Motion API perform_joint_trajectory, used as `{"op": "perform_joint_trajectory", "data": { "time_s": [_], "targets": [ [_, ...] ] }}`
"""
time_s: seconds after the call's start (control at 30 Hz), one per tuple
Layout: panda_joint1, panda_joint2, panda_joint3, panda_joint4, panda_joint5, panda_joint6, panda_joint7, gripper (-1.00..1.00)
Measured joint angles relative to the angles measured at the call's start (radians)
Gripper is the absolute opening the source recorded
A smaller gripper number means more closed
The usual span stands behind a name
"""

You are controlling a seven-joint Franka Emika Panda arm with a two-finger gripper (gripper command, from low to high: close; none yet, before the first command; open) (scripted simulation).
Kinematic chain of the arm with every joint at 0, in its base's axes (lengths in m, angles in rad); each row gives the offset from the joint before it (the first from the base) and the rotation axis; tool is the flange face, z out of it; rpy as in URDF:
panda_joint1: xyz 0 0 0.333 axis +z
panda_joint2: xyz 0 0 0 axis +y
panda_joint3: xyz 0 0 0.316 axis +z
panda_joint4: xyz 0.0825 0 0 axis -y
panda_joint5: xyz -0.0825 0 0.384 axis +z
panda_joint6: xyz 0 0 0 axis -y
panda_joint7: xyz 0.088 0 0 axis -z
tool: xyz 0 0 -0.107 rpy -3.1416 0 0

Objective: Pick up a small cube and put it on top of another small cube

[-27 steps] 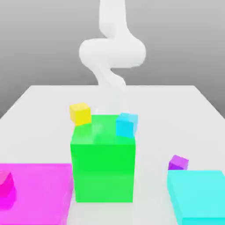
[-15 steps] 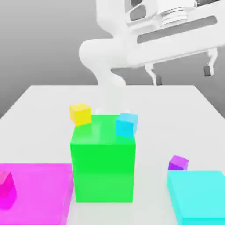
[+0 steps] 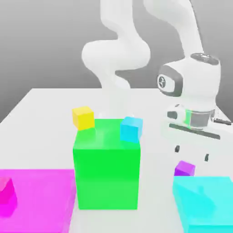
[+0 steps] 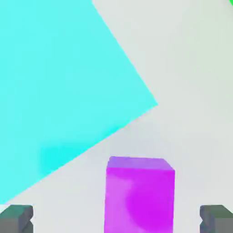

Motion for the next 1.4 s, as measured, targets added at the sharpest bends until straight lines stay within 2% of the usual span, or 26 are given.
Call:
{"op": "perform_joint_trajectory", "data": {
  "time_s": [0.1,0.17,0.2,0.4,0.47,0.57,0.67,0.73,0.9,1.03,1.4],
  "targets": [
    [0.111,0.108,-0.145,0.022,-0.149,0.08,0.116,0.0],
    [0.194,0.18,-0.239,0.037,-0.203,0.138,0.161,0.0],
    [0.214,0.198,-0.262,0.041,-0.215,0.153,0.172,-1.0],
    [0.225,0.207,-0.274,0.043,-0.22,0.163,0.177,-1.0],
    [0.191,0.17,-0.235,0.034,-0.192,0.132,0.153,-1.0],
    [0.126,0.07,-0.14,0.011,-0.072,0.058,0.061,-1.0],
    [0.117,-0.033,-0.095,-0.011,0.076,-0.02,-0.044,-1.0],
    [0.093,-0.035,-0.111,0.003,0.071,-0.036,-0.026,-1.0],
    [0.101,-0.166,-0.151,0.061,0.219,-0.087,-0.193,-1.0],
    [0.096,-0.295,-0.198,0.111,0.246,-0.133,-0.276,-1.0],
    [-0.213,-0.209,-0.399,0.326,0.201,-0.328,0.169,-1.0]
  ]
}}
